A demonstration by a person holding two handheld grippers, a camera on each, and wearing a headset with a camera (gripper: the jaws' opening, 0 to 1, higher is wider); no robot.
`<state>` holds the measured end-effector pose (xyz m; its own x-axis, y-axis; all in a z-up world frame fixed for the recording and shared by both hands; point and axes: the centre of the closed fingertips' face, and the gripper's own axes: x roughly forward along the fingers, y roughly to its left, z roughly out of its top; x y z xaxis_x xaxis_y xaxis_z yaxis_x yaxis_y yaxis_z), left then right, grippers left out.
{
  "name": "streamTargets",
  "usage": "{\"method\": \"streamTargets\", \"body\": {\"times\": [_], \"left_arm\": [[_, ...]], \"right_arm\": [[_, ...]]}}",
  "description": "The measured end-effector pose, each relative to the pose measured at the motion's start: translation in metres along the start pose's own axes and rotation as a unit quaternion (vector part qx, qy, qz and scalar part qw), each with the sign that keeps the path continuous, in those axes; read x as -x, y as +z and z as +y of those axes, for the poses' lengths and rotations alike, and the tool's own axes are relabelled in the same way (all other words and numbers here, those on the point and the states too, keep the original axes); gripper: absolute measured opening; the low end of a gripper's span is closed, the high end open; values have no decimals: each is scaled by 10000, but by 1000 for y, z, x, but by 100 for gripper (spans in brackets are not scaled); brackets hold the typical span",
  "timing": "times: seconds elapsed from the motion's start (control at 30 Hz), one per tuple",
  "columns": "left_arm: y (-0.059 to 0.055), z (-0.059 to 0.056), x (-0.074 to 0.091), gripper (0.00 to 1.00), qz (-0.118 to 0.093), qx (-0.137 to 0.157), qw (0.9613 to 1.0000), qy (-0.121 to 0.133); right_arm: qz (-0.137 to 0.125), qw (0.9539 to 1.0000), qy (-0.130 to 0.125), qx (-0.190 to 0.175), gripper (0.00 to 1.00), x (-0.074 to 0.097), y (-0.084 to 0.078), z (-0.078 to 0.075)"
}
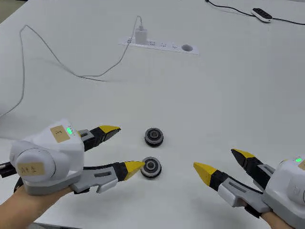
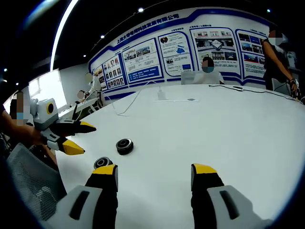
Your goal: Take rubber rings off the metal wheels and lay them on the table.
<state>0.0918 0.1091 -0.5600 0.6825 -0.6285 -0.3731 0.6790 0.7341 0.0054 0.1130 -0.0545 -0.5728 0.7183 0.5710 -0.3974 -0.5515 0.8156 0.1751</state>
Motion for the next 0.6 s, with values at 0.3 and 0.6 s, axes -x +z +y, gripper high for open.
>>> {"method": "streamTargets", "body": {"times": [0.3, 0.6], "left_arm": [[-7, -15, -12, 51, 211, -206, 9990, -326], [-14, -27, -22, 44, 372, -280, 9973, -567]], "right_arm": [[-6, 9999, 86, -68, 62, -1, -1, 5], [1, 9999, 105, -136, 60, -1, -1, 7]]}}
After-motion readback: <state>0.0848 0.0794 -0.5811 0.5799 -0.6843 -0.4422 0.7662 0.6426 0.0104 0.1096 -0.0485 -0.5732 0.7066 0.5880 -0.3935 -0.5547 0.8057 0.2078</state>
